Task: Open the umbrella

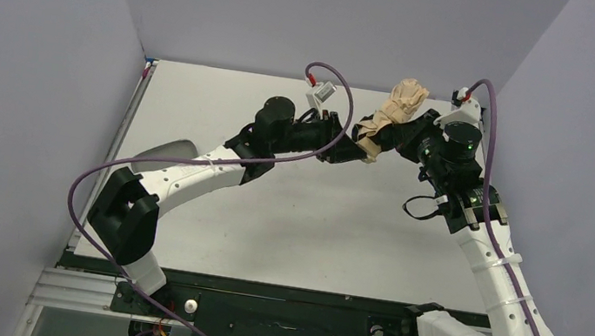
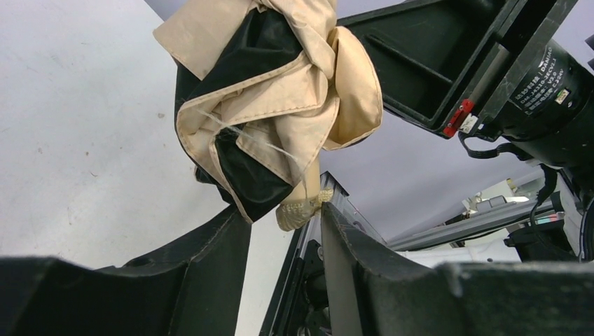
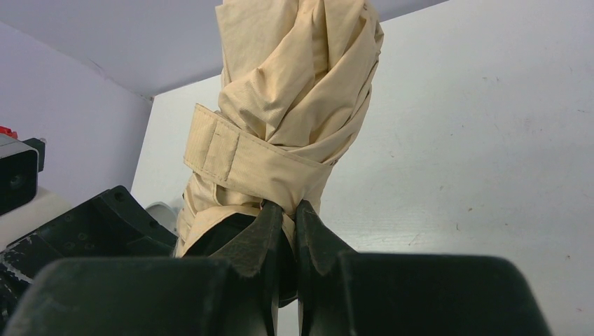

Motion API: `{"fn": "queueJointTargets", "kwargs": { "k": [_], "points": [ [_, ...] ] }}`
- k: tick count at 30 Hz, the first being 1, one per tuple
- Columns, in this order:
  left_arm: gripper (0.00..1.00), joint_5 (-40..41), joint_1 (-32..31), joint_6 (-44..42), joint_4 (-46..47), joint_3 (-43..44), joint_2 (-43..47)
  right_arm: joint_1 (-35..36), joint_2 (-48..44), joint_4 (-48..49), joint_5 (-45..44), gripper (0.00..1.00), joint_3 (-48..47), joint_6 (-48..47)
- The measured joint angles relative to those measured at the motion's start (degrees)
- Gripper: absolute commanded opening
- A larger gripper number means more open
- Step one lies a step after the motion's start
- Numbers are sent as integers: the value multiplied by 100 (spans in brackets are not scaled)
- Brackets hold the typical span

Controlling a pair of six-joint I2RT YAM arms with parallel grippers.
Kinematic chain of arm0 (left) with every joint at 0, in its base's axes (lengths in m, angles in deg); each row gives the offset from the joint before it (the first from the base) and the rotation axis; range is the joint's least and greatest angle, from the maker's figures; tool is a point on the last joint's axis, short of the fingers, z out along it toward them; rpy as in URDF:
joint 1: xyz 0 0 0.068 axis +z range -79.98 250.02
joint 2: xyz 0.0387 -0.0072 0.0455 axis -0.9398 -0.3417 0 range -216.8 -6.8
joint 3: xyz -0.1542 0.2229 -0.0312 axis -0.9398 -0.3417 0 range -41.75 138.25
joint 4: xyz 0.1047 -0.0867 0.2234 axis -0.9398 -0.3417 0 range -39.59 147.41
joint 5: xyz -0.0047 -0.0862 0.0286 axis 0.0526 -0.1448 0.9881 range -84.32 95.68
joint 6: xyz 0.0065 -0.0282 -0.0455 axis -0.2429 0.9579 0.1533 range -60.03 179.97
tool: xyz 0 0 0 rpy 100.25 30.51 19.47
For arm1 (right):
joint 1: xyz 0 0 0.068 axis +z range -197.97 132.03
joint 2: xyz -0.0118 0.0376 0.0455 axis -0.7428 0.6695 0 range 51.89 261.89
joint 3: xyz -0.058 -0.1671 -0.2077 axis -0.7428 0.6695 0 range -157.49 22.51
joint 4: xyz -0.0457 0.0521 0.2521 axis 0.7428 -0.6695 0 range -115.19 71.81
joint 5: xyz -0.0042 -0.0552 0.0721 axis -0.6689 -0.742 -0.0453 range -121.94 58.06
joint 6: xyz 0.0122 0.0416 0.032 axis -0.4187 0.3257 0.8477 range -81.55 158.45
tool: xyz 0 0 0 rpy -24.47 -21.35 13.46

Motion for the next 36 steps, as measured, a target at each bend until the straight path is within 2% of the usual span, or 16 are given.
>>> {"fn": "queueJointTargets", "kwargs": {
  "k": [5,7,10,11,31,33,36],
  "points": [
    [28,22,-33,-59,-11,-4,0,0,0,26,0,0,0,0],
    [20,48,-33,-66,-13,-4,0,0,0,28,0,0,0,0],
    [1,66,-33,-74,-15,-4,0,-2,0,28,0,0,0,2],
    [0,66,-33,-85,-11,-13,0,-2,0,28,-2,0,0,2],
    [0,52,-59,-1250,-382,-673,509,-455,76,313,-11,0,-308,-155],
    [5,2,-59,-1394,-470,-815,627,-466,96,354,9,0,-334,-229],
    [6,-26,-59,-1722,-673,-942,813,-457,94,439,37,0,-341,-380]
  ]
}}
